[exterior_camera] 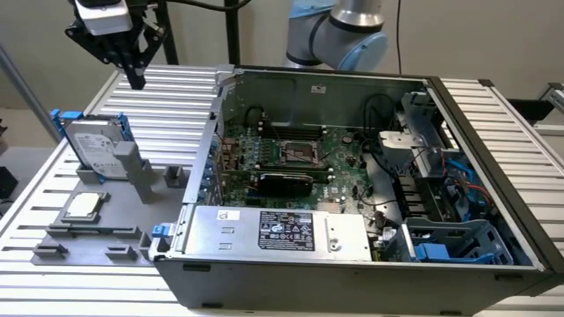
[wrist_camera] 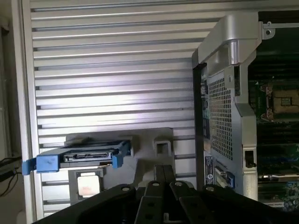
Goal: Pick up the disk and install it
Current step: 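Reach for the disk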
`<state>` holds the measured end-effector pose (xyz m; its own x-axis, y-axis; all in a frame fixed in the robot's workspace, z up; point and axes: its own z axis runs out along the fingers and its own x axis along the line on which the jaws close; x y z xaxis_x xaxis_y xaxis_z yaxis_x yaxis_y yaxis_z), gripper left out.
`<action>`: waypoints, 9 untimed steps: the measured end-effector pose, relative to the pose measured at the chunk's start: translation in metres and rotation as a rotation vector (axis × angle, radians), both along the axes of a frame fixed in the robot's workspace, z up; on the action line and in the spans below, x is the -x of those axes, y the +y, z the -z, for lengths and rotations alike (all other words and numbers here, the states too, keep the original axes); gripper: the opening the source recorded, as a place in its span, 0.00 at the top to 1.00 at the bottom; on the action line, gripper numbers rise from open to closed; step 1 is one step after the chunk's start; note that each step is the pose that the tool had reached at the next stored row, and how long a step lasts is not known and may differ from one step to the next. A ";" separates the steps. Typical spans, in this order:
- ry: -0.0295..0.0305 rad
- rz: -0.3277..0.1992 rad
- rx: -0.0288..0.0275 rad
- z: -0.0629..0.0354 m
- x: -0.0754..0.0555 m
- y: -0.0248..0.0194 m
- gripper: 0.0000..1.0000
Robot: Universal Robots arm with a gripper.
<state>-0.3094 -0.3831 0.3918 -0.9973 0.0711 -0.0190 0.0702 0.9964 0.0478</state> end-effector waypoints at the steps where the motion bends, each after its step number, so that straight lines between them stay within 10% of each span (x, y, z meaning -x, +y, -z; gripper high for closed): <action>1: 0.0000 0.000 0.0001 0.0002 0.004 0.0004 1.00; 9: -0.0001 0.000 0.0001 0.0033 0.041 0.0019 1.00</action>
<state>-0.3503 -0.3813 0.3885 -0.9973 0.0712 -0.0191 0.0702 0.9964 0.0477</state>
